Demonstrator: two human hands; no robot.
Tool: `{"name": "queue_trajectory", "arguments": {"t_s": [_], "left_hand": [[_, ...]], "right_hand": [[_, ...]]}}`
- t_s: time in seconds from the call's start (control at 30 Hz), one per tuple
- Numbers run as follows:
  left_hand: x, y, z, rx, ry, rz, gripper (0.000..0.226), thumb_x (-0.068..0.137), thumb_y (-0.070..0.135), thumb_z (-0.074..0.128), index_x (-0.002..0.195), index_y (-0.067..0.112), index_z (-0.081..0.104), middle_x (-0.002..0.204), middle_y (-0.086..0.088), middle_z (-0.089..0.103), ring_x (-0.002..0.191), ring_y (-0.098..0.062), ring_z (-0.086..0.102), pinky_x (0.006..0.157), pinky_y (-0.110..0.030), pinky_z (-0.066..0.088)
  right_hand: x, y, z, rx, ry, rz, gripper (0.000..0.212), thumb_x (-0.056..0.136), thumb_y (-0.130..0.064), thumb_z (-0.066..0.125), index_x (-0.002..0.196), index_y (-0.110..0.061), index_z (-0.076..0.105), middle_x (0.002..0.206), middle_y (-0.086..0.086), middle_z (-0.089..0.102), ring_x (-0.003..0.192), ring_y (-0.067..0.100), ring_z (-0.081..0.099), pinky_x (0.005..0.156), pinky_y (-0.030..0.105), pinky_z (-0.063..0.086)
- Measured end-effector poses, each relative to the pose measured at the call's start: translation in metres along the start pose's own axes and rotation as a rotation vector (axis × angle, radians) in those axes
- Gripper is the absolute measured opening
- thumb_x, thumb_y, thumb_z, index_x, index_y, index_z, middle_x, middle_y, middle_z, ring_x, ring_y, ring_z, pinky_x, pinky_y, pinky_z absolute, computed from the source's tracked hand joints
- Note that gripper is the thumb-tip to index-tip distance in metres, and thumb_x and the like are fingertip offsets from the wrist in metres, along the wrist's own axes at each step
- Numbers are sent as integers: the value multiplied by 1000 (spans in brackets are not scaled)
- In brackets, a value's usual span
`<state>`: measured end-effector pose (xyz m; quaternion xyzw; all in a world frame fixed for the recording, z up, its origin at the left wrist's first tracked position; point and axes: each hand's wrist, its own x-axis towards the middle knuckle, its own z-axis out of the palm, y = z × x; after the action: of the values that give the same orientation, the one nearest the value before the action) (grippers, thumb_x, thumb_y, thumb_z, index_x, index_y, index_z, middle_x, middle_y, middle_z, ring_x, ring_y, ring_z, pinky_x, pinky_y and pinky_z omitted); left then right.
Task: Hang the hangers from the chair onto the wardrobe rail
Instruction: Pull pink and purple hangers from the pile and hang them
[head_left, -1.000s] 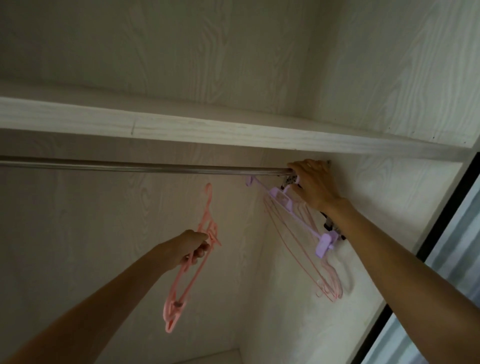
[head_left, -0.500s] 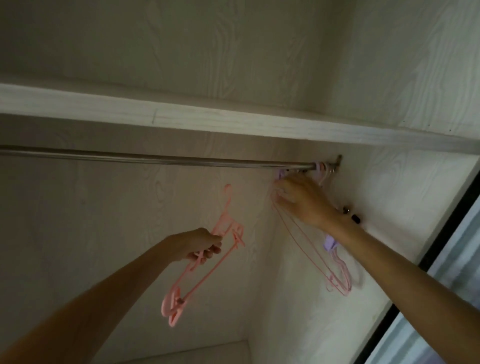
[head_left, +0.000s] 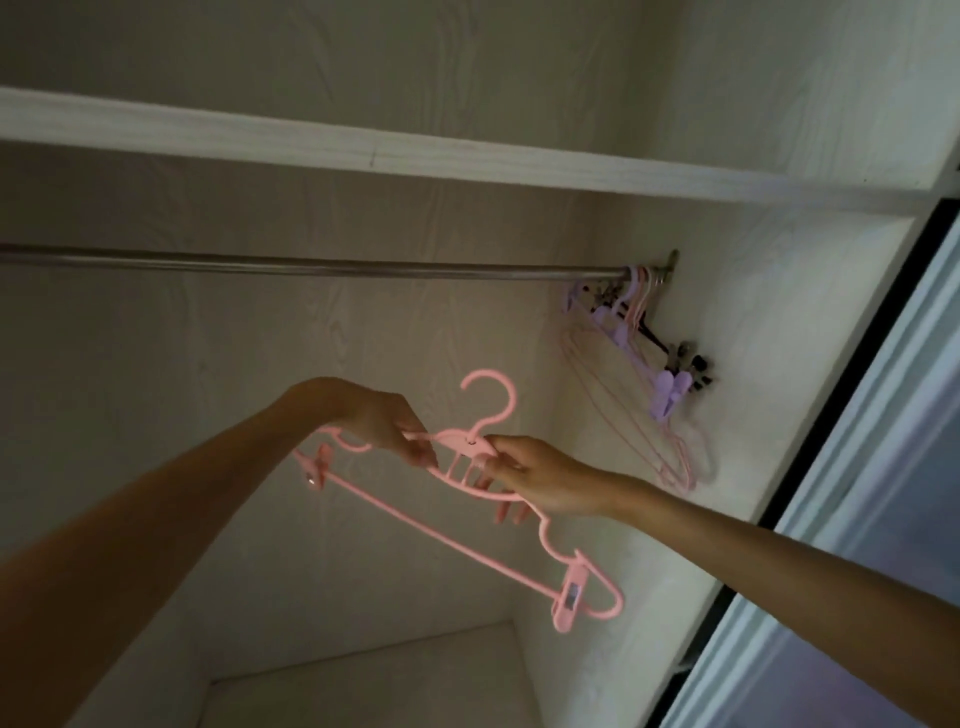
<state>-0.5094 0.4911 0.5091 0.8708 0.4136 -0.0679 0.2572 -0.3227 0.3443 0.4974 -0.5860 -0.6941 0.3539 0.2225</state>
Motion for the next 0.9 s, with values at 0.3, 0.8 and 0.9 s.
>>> {"name": "queue_trajectory", "arguments": {"t_s": [0.3, 0.8, 0.9], "left_hand": [[0, 68, -52, 139, 787, 242, 50, 76, 45, 70, 122, 33, 55, 125, 11, 55, 115, -12, 51, 97, -29, 42], [55, 94, -68, 672, 1100, -106, 34, 85, 7, 62, 114, 24, 61, 101, 4, 63, 85, -14, 59, 66, -24, 40], [53, 98, -68, 618, 1108, -120, 26, 86, 9, 62, 109, 21, 63, 97, 2, 63, 82, -15, 59, 62, -24, 40]], "right_hand": [[4, 13, -71, -206, 420, 135, 22, 99, -23, 39, 101, -13, 58, 76, 0, 67, 49, 15, 61, 40, 17, 45], [83, 39, -134, -743, 832, 299, 26, 100, -14, 35, 117, -7, 55, 110, 9, 65, 100, 24, 63, 79, 31, 48], [81, 43, -138, -775, 806, 282, 28, 100, -20, 35, 113, -8, 57, 111, 6, 65, 99, 23, 63, 77, 30, 48]]}}
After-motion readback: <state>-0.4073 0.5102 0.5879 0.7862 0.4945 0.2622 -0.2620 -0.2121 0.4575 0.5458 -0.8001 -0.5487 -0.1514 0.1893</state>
